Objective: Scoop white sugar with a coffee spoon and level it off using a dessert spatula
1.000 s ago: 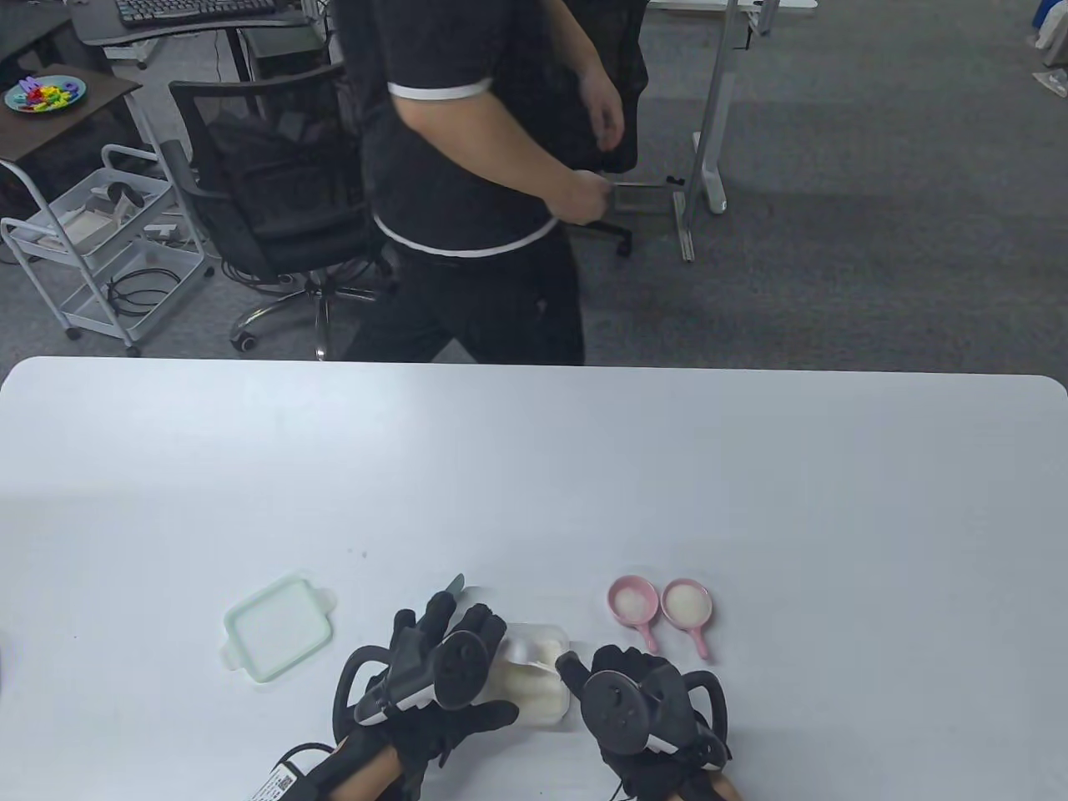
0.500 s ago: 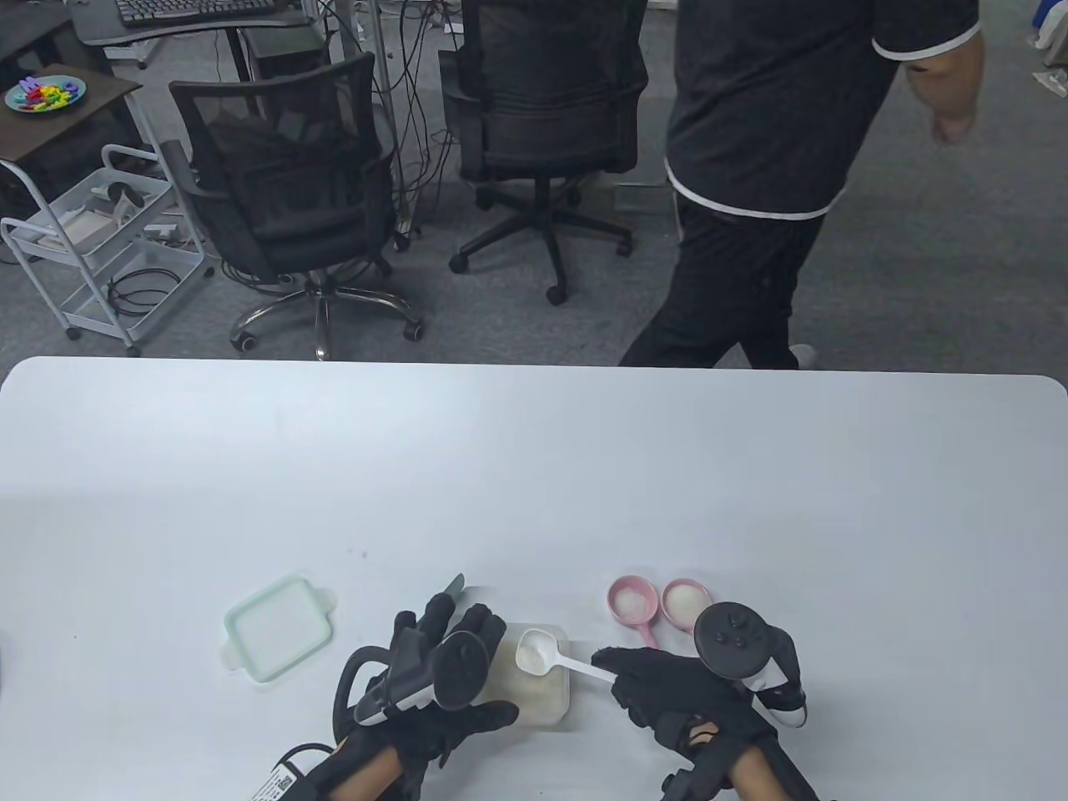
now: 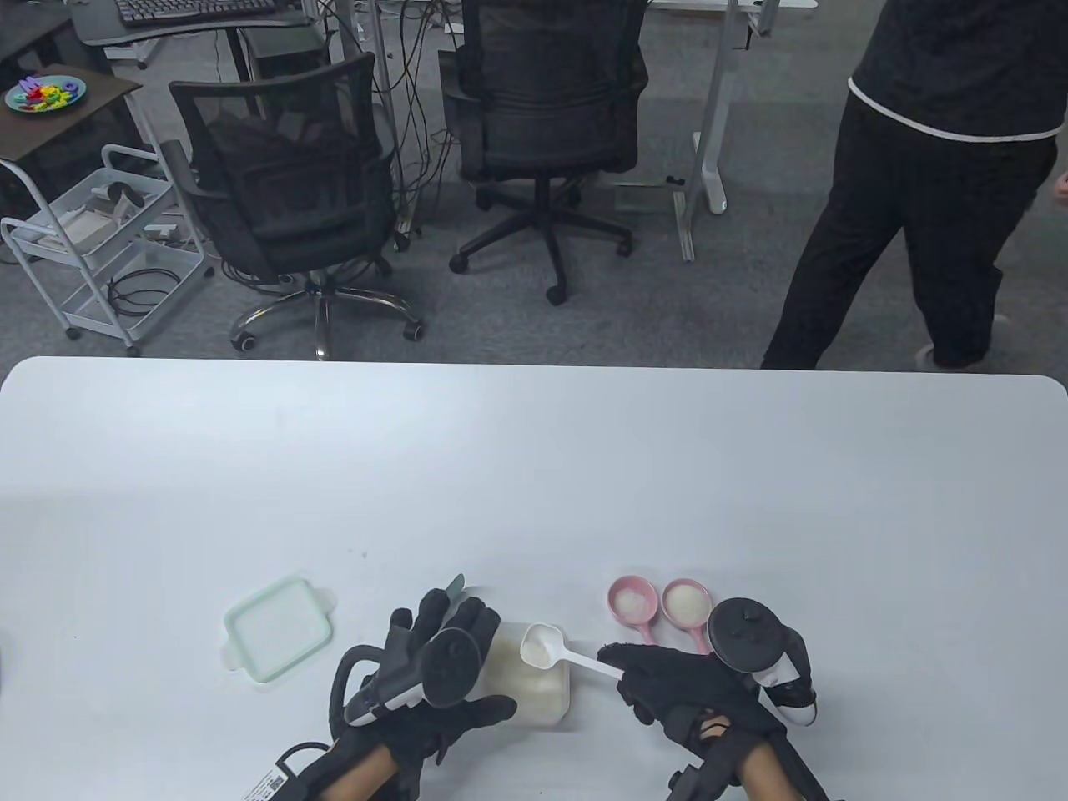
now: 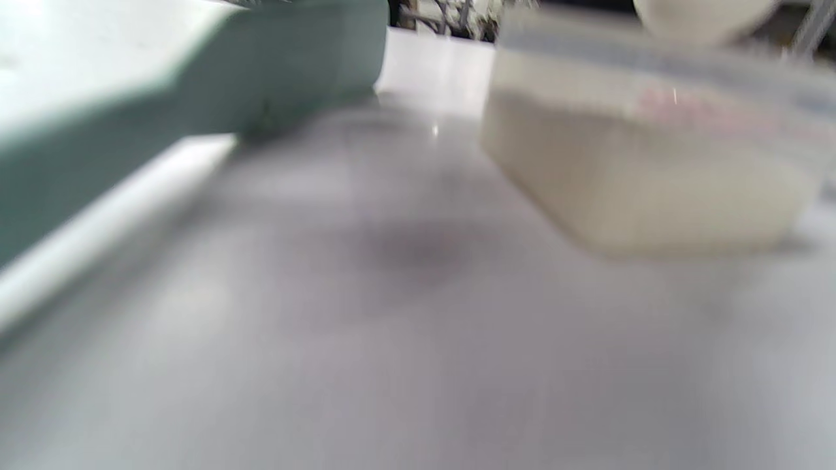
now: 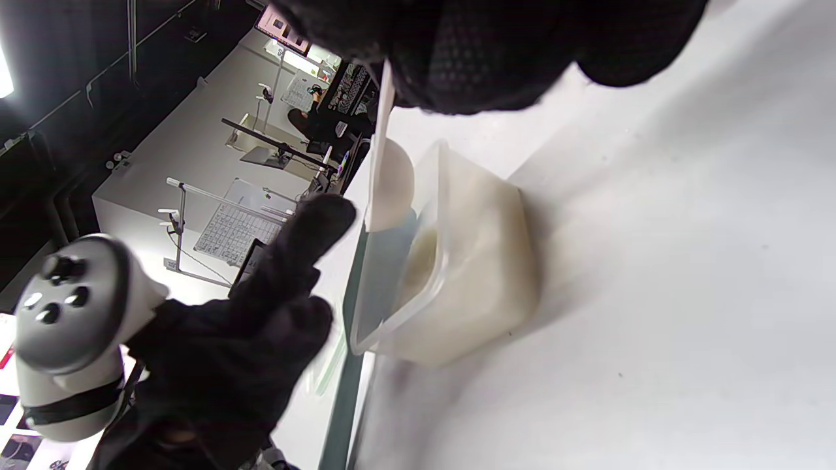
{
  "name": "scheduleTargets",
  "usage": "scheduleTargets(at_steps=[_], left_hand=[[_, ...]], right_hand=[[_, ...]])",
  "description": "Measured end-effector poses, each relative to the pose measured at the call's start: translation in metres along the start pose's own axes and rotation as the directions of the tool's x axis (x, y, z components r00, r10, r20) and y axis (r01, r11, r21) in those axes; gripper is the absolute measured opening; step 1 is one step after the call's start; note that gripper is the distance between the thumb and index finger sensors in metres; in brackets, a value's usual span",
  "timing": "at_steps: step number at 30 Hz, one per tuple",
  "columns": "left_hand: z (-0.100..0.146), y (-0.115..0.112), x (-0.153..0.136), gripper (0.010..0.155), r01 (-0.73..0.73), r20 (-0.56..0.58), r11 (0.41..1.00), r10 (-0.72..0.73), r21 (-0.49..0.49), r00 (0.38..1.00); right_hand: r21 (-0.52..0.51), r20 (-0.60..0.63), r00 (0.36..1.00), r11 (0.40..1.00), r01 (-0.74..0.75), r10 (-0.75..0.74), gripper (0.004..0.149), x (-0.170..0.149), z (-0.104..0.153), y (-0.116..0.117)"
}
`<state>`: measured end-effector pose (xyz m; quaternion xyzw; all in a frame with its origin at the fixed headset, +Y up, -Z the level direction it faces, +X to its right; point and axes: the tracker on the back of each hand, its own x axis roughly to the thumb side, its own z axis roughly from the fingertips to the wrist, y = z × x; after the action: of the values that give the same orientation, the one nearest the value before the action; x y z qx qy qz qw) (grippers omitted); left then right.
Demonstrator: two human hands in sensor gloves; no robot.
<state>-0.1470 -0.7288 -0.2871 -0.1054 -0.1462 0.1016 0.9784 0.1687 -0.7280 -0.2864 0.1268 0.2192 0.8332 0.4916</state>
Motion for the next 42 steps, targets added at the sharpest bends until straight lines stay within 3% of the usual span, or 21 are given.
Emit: scheduleTargets(at_steps=[3,7,12,17,24,31,34,36,42], left_hand=[[0.007,0.018,-0.016,0.092,-0.052,-0.082,0.992,0.062,0.117,0.995],[0.013,0.030,-0.037,0.091,0.015,-0.237,0.983,0.029,0.181,0.971],[0.010,0.028,-0.050,0.092,0.010,-0.380,0.997,0.019,0.076,0.925],[0.008,0.019,-0.053,0.082,0.026,-0.517,0.998,-0.054,-0.061,0.854],[0.000,-0.002,-0.047,0.065,0.102,-0.522,0.967,-0.214,-0.235,0.826],[-0.007,-0.015,-0.041,0.056,0.182,-0.516,0.945,-0.303,-0.273,0.802],[-0.005,-0.007,-0.046,0.053,0.097,-0.501,0.959,-0.224,-0.267,0.836],[0.000,0.004,-0.052,0.053,0.022,-0.514,0.980,-0.122,-0.196,0.849],[0.010,0.029,-0.082,0.052,-0.134,-0.548,0.986,0.057,-0.102,0.834]], right_hand=[[-0.002,0.001,1.000,1.000,0.002,-0.002,0.050,0.000,0.000,-0.001],[0.004,0.000,1.000,1.000,0.001,-0.001,0.050,0.000,0.000,-0.001],[0.004,-0.003,1.000,1.000,-0.002,0.002,0.050,0.000,0.000,-0.001],[0.001,-0.003,1.000,1.000,0.000,0.000,0.050,0.000,0.001,-0.001],[-0.009,0.007,1.000,1.000,0.010,-0.010,0.050,0.000,0.002,-0.003],[-0.005,0.005,1.000,1.000,0.005,-0.005,0.050,0.000,0.002,-0.003],[-0.011,0.008,1.000,1.000,0.013,-0.013,0.050,-0.001,0.002,-0.004],[-0.012,0.010,1.000,1.000,0.019,-0.018,0.051,-0.001,0.003,-0.005],[-0.012,0.009,1.000,1.000,0.024,-0.024,0.051,-0.001,0.003,-0.005]])
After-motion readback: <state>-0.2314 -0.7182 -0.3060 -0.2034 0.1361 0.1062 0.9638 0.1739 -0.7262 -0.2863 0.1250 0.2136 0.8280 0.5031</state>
